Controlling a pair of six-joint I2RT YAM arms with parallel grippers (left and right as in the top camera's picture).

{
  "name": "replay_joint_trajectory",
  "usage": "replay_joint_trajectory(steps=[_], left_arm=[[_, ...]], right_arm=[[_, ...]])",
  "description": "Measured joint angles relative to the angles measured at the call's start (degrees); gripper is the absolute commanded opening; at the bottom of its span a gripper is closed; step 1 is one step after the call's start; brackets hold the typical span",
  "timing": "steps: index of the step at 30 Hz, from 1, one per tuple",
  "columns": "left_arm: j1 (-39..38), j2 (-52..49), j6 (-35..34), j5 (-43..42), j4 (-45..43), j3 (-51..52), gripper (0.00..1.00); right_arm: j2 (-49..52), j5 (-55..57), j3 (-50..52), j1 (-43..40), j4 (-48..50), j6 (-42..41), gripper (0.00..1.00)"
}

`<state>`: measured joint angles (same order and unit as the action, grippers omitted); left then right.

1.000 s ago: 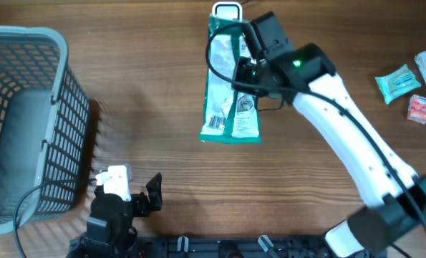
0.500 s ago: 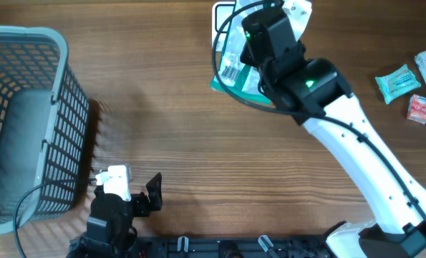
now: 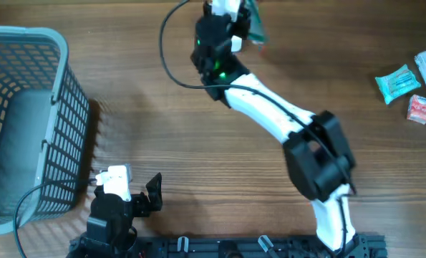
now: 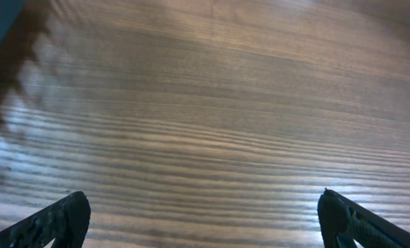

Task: Scan the item barcode
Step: 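Hold the green pouch's barcode under the scanner with the right gripper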

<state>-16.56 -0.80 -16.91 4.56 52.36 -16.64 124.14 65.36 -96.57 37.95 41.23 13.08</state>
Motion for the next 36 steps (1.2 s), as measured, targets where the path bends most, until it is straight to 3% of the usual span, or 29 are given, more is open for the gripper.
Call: replay_joint_trajectory(steps=[3, 7, 11, 14, 17, 20, 22, 36], left_arm=[[0.0, 0.0, 0.0, 0.02, -0.04, 0.0, 1.0], [0.0, 0.0, 0.0, 0.02, -0.02, 0.0, 1.0], [0.0, 0.0, 0.0, 0.02, -0.02, 0.0, 1.0], [0.0, 0.02, 0.0, 0.02, -0.02, 0.0, 1.0], [0.0, 0.02, 0.0, 0.02, -0.02, 0.0, 1.0], [0.0, 0.0, 0.0, 0.02, -0.02, 0.0, 1.0], [0.0, 0.0, 0.0, 0.02, -0.04, 0.0, 1.0], [0.0, 0.0, 0.0, 0.02, -0.04, 0.0, 1.0]], right_arm=[[5.81, -0.22, -0.28, 1.29, 19.58, 15.13, 0.05], [12.61, -3.19, -0.28, 1.6, 30.18, 32.5, 0.05], [15.28, -2.45, -0.26, 1.6, 48.19, 47.84, 0.05], [15.06, -0.57, -0.31, 1.49, 48.68, 59.41, 0.05], [15.06, -3.56, -0.31, 1.33, 46.69, 59.6, 0.04], [15.23, -8.22, -0.44, 1.22, 34.1, 56.35, 0.05], [15.72, -10.62, -0.44, 1.07, 32.5, 55.69, 0.05], [19.67, -23.1, -0.44, -3.54, 37.9, 62.93, 0.05]])
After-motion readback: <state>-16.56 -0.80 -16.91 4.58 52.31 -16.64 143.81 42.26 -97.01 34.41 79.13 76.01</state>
